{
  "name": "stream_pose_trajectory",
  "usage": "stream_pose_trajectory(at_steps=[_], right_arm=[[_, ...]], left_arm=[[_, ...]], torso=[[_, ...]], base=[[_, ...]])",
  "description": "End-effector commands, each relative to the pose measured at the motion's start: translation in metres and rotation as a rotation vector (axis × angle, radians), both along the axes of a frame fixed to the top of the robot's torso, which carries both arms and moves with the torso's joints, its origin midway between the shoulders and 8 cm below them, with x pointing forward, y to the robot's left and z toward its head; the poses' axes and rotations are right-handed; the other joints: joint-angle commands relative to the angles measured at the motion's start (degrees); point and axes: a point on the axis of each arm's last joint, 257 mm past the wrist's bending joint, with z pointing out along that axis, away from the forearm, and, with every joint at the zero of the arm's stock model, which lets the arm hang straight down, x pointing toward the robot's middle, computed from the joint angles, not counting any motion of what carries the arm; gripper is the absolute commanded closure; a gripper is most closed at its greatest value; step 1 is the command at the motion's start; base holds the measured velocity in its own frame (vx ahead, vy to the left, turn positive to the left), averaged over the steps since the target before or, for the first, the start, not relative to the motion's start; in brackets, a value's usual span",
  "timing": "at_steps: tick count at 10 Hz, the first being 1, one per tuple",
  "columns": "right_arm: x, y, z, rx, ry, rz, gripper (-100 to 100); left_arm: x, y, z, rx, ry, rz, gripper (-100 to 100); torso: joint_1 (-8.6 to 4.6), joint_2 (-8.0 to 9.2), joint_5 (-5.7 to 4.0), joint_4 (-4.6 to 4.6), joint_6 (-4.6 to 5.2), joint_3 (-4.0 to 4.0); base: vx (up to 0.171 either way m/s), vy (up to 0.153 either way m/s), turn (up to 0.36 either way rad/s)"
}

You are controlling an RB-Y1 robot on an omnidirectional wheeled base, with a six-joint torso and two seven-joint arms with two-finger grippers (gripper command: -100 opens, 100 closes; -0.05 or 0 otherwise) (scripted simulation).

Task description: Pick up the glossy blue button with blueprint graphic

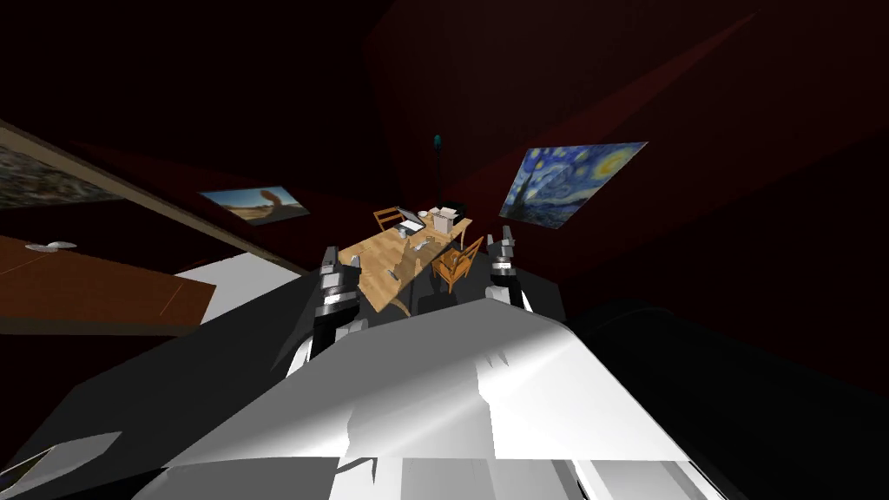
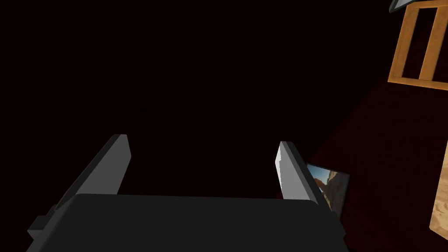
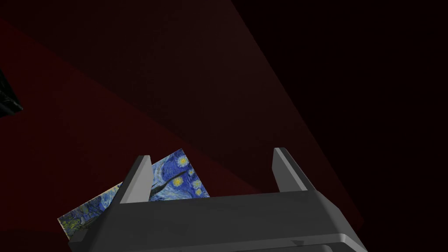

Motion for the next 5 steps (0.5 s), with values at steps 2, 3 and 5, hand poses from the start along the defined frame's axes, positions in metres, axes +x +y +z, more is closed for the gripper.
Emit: stream_pose_trajectory(at_steps=[2, 3, 5], right_arm=[[0.000, 0.000, 0.000, 0.000, 0.000, 0.000, 0], [0.000, 0.000, 0.000, 0.000, 0.000, 0.000, 0], [0.000, 0.000, 0.000, 0.000, 0.000, 0.000, 0]], left_arm=[[0.003, 0.018, -0.036, 0.008, 0.124, 0.032, -100], [0.003, 0.018, -0.036, 0.008, 0.125, 0.033, -100], [0.001, 0.033, -0.066, 0.005, 0.227, 0.067, -100]], torso=[[0.00, 0.00, 0.00, 0.00, 0.01, 0.00], [-0.01, -0.01, 0.00, 0.00, 0.01, -0.01], [-0.02, 0.01, 0.00, 0.00, 0.00, 0.00]], base=[[0.016, 0.002, -0.301], [0.012, 0.006, -0.096], [0.014, 0.000, -0.284]])
